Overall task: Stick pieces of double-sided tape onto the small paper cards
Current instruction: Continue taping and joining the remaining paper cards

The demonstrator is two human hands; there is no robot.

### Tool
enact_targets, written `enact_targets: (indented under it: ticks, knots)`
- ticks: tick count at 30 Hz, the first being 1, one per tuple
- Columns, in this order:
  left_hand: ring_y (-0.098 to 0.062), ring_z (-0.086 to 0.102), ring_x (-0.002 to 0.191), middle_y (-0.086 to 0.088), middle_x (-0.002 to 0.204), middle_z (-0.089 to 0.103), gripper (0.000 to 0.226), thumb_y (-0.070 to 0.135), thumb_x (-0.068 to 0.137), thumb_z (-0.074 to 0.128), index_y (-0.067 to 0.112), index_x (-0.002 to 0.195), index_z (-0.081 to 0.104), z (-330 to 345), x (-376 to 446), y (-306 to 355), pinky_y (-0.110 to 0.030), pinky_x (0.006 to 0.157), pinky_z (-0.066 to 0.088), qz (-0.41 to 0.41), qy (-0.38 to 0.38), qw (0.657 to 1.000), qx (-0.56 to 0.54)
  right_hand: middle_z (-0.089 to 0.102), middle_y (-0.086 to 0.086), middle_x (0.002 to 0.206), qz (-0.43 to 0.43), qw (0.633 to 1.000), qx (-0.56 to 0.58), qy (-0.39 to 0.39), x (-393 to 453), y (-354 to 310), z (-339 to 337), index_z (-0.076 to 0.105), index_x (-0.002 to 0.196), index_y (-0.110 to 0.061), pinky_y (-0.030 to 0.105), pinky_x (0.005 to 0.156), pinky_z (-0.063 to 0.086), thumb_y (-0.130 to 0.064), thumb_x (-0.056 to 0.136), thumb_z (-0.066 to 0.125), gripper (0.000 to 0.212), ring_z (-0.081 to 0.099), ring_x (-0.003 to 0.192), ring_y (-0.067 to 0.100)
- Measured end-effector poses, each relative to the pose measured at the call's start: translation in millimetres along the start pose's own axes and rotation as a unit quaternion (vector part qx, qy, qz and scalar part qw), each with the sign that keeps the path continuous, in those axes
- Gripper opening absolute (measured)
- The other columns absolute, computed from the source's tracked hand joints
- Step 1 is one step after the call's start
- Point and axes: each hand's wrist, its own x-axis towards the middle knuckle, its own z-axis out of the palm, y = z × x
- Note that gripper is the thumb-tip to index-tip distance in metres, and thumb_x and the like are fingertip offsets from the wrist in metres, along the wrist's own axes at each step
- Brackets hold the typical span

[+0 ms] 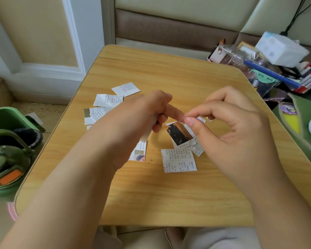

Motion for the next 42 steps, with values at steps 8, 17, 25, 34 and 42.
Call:
enact_targets:
  ticks: [8,17,25,34,42]
  knots:
    - [-0.005,0.060,0.074,0.013,0.074,0.066,0.020,0.040,0.083,0.056,0.033,0.075,0.073,16,-7,0,-0.027,0.073,0.049,-0.023,0.027,0.986,0.165,0.058,-0.003,0.077,0.158,0.973,0.167,-0.034,-26,9,6,0.070,0.075,-0.030,0.017,0.072,0.039,-0.023,0.077,0.069,0.008,0.050,0.071,0.009]
    - [-0.012,0.053,0.078,0.014,0.066,0.058,0.025,0.030,0.090,0.045,0.037,0.085,0.068,30,-6,-2,-0.032,0.079,0.039,0.003,0.025,0.963,0.270,0.065,0.009,0.082,0.303,0.891,0.330,-0.074,-46,20,10,0.076,0.076,-0.028,0.020,0.075,0.048,-0.023,0.071,0.072,0.008,0.058,0.080,0.013]
    - [-0.013,0.054,0.090,0.008,0.088,0.051,0.029,0.021,0.087,0.057,0.040,0.108,0.063,5,4,-18,-0.031,0.086,0.028,0.046,0.072,0.908,0.410,0.051,-0.003,0.068,0.428,0.734,0.499,-0.170,-54,22,3,0.072,0.101,-0.009,0.017,0.049,0.034,-0.040,0.072,0.073,0.043,0.036,0.047,0.006]
    - [-0.009,0.031,0.079,0.013,0.079,0.028,0.011,0.032,0.081,0.069,0.033,0.081,0.058,12,17,-42,-0.031,0.081,0.018,0.079,0.030,0.848,0.523,0.034,0.000,0.045,0.573,0.560,0.565,-0.199,-48,21,1,0.064,0.104,-0.001,0.016,0.030,0.021,-0.020,0.072,0.042,0.044,0.016,0.023,0.001]
    - [-0.010,0.029,0.086,0.015,0.078,0.026,0.012,0.040,0.079,0.069,0.035,0.078,0.058,15,21,-49,-0.030,0.080,0.011,0.085,0.035,0.827,0.555,0.036,0.001,0.044,0.559,0.569,0.560,-0.224,-48,21,2,0.060,0.110,0.001,0.016,0.033,0.018,-0.019,0.070,0.042,0.049,0.016,0.024,0.001]
